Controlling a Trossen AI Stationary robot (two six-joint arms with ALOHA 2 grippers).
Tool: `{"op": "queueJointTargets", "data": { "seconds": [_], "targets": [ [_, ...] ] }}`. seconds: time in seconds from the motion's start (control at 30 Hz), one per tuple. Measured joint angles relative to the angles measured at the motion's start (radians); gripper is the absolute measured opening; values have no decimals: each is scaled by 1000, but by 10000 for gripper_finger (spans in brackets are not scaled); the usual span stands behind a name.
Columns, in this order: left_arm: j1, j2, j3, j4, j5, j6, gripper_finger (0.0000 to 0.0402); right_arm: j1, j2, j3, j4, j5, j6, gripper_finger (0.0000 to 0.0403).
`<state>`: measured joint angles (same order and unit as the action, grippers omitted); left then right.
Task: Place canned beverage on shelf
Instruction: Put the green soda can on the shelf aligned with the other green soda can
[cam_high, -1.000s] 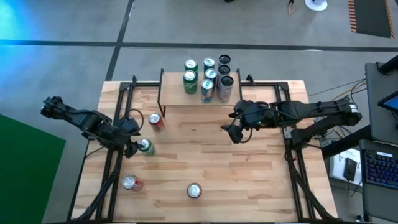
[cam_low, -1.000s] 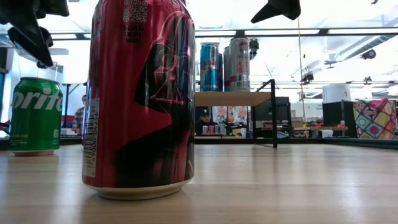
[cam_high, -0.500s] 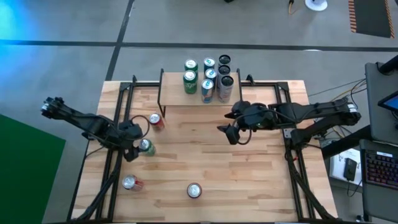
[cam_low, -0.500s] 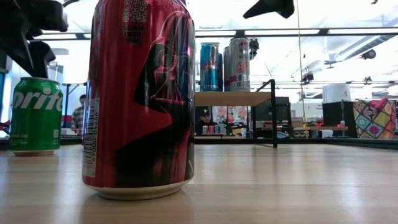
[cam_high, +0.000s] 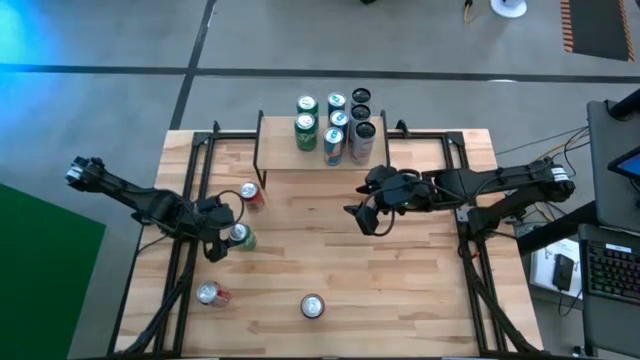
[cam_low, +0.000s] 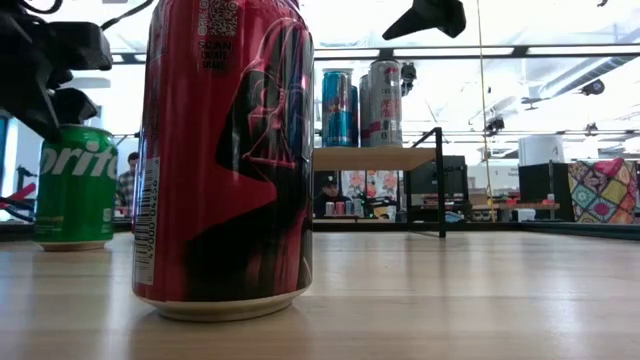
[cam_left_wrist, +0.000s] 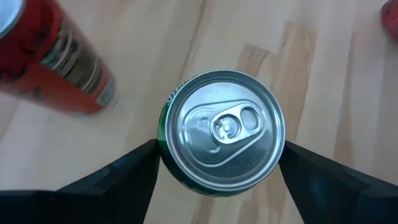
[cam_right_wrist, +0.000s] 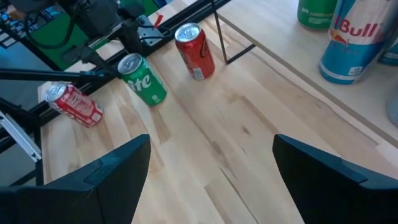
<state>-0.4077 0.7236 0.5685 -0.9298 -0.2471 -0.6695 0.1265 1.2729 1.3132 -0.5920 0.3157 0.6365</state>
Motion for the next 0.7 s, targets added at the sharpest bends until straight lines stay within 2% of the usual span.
{"op": "queueJointTargets", "data": {
  "seconds": [0.3, 0.57, 0.7],
  "targets": [
    [-1, 44, -24, 148, -34, -23, 307, 0, -2, 0, 0, 0, 4, 327],
    [0, 180, -20, 200, -80, -50, 368, 0, -2, 0, -1, 0, -8, 327],
    [0, 250, -1, 236, -82, -35, 381, 0, -3, 0, -1, -2, -25, 327]
  ]
}}
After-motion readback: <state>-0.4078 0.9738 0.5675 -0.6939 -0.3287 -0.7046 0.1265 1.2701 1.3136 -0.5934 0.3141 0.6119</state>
